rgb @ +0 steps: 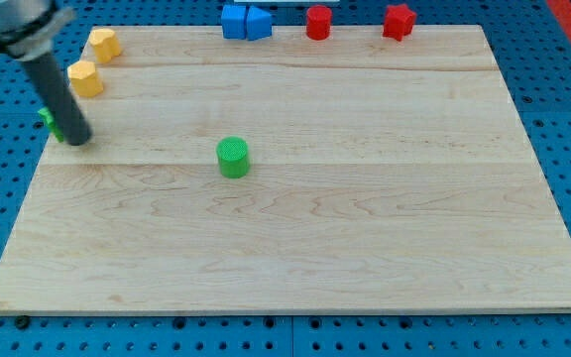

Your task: Move the green circle towards center left side

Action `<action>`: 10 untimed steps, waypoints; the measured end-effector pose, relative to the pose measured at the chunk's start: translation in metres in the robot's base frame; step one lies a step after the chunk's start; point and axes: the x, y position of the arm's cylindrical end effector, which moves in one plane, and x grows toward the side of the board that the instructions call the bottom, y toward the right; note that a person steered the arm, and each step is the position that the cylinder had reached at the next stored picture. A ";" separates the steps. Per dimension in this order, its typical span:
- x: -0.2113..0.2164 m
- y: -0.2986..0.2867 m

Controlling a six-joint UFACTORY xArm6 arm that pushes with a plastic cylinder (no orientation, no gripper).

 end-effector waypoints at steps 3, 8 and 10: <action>0.032 0.225; 0.044 0.080; 0.054 0.079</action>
